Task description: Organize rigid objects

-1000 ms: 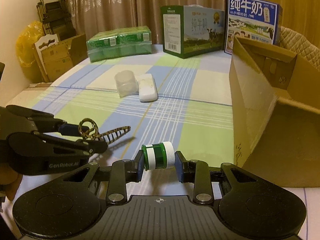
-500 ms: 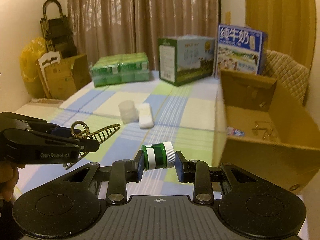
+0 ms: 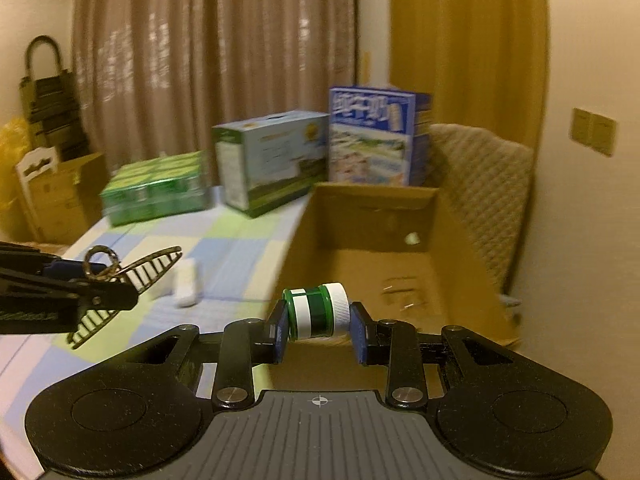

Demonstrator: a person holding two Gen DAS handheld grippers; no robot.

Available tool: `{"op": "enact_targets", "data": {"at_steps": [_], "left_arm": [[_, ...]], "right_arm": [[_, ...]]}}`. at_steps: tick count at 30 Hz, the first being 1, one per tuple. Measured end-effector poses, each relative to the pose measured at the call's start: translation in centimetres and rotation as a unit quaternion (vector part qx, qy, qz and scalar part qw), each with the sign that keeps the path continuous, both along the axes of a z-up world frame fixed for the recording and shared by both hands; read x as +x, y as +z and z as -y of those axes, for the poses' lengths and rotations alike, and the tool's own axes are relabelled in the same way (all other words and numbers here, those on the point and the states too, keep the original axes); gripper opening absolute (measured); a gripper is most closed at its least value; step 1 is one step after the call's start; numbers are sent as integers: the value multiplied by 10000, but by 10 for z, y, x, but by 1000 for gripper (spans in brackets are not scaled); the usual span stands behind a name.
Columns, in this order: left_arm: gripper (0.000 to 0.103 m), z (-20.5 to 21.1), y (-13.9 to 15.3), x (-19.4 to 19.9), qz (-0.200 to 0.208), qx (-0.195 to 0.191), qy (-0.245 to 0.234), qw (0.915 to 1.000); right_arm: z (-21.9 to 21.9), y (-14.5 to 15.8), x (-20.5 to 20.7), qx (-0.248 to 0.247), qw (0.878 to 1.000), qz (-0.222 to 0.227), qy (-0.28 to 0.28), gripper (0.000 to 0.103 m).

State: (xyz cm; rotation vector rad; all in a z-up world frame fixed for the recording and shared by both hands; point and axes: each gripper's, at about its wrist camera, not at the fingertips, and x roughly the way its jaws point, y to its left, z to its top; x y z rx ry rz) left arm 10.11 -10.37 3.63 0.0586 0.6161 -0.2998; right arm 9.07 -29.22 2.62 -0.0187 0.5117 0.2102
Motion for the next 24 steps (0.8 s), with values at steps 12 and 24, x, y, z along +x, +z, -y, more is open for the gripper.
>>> {"op": "enact_targets", "data": {"at_steps": [12,24], "left_arm": [[35,76,-5,46,-57,107,-512,9986],[35,100,-23,75,-270,216,-645,9973]], "right_arm": [[63,-5,39,-21,9993,-75,-368,29],[80,-25,60,203,9978,-397,-485,29]]}}
